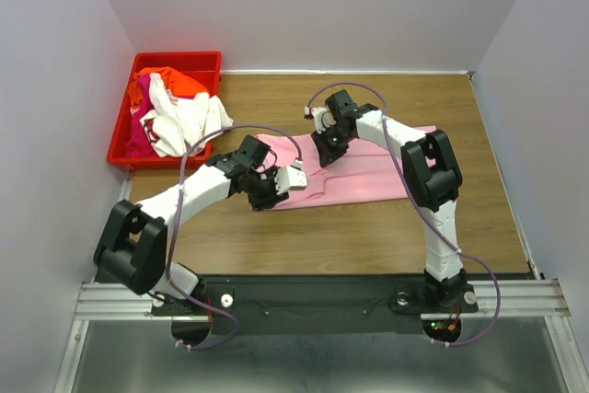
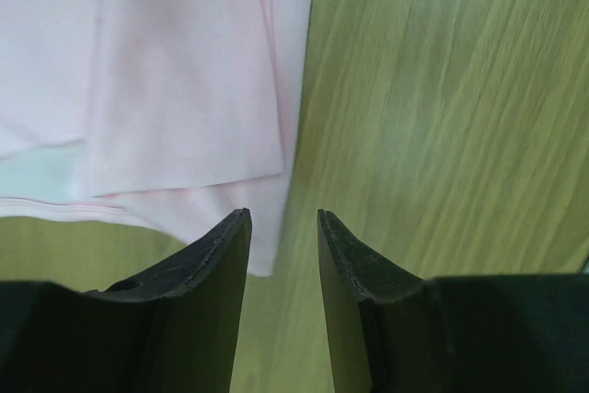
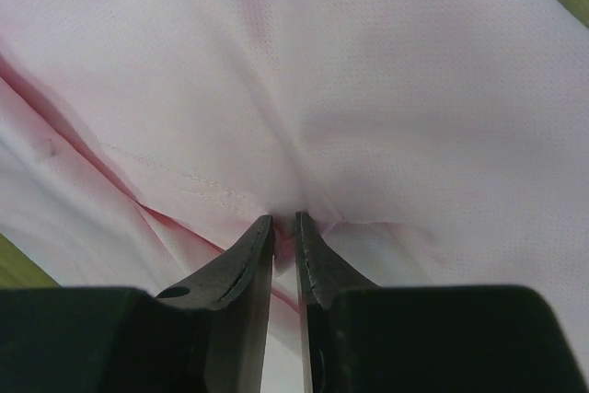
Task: Fold and stack the t-shirts
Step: Fold the tshirt
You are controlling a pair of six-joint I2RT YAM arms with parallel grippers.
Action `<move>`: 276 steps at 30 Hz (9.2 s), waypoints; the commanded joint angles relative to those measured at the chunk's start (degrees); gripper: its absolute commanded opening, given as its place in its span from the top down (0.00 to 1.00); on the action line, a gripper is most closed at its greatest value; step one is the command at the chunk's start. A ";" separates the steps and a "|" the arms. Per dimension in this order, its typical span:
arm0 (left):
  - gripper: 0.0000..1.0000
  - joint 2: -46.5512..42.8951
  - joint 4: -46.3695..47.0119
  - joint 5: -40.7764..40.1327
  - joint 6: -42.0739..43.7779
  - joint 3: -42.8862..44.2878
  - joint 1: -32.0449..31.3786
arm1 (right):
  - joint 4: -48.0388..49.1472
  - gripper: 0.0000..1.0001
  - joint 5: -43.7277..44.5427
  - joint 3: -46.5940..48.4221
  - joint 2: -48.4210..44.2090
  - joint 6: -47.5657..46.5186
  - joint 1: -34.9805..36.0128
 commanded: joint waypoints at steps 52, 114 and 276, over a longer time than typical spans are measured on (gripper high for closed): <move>0.76 1.10 6.22 -1.55 51.53 -5.71 -6.55 | -4.59 0.80 -1.32 4.00 4.94 0.67 0.24; 0.68 29.13 20.20 -5.07 -5.68 36.04 9.80 | -4.85 0.68 11.43 -24.11 -25.56 -1.36 -22.34; 0.57 28.81 9.12 3.72 -24.77 47.16 11.47 | 8.61 0.06 -8.87 -0.65 -14.64 7.80 -13.56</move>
